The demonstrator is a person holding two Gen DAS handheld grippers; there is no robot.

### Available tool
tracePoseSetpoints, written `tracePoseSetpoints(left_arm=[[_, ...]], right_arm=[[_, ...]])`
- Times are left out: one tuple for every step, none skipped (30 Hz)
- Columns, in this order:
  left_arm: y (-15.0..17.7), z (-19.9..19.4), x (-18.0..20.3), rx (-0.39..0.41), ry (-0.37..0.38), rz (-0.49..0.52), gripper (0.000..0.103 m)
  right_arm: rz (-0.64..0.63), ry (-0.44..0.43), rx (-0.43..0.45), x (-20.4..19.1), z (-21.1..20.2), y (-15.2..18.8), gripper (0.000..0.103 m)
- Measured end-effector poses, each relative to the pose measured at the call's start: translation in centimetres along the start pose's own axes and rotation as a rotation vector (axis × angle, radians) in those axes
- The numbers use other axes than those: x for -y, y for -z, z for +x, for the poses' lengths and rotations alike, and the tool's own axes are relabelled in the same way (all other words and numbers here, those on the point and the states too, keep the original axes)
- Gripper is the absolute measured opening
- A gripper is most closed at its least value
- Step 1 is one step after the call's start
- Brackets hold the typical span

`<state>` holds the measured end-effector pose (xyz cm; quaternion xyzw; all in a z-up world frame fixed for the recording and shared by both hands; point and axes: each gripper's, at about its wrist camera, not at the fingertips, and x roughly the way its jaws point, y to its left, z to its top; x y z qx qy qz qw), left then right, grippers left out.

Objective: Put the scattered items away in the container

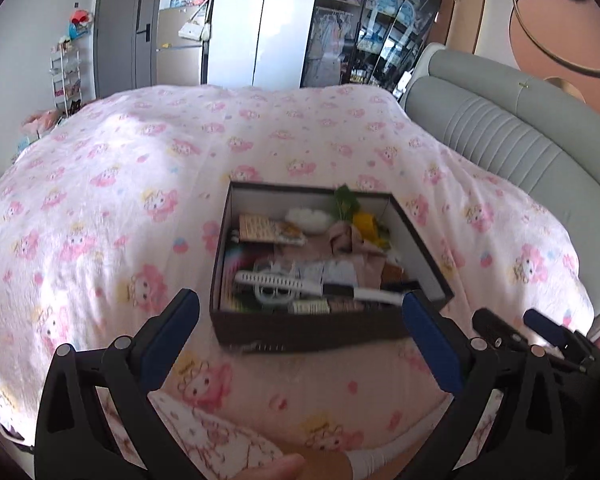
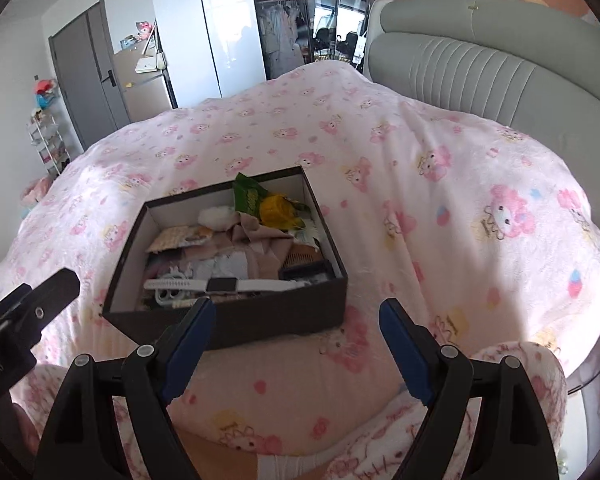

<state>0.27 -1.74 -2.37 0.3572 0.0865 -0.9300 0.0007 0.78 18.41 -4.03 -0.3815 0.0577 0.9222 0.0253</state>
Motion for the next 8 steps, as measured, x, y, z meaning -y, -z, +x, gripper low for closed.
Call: tracePoseSetpoints(left_arm=[[0.5, 0.1, -0.1, -0.012, -0.001, 0.005, 0.102], [1.0, 0.0, -0.1, -0.015, -0.010, 0.011, 0.102], [1.3, 0.0, -0.1, -0.017, -0.020, 0.015, 0.102], [1.5, -0.1, -0.1, -0.022, -0.021, 0.016, 0.102], [1.6, -0.2, 0.0, -0.029, -0.014, 0.014, 0.102], [1.7, -0.4, 0.0, -0.030, -0.009, 0.012, 0.102], [1.7, -0.6, 0.1, -0.023, -0.013, 0.015, 0.102], [1.7, -0.8, 0.2, -0.017, -0.020, 0.021, 0.102]], right_arm=[[-0.009, 0.012, 0.004, -0.1, -0.2, 0.5, 0.083], [-0.012, 0.015, 0.002, -0.1, -0.3, 0.7, 0.083], [-0.013, 0.011, -0.004, -0.1, -0.3, 1.0, 0.083], [-0.012, 0.005, -0.014, -0.1, -0.3, 1.2, 0.083], [-0.014, 0.001, -0.019, -0.2, -0.4, 1.2, 0.083], [-0.014, -0.003, -0.022, -0.2, -0.5, 1.3, 0.083], [-0.016, -0.006, -0.018, -0.3, -0.7, 1.4, 0.083], [-0.020, -0.008, -0.015, -0.5, -0.8, 1.6, 0.083]])
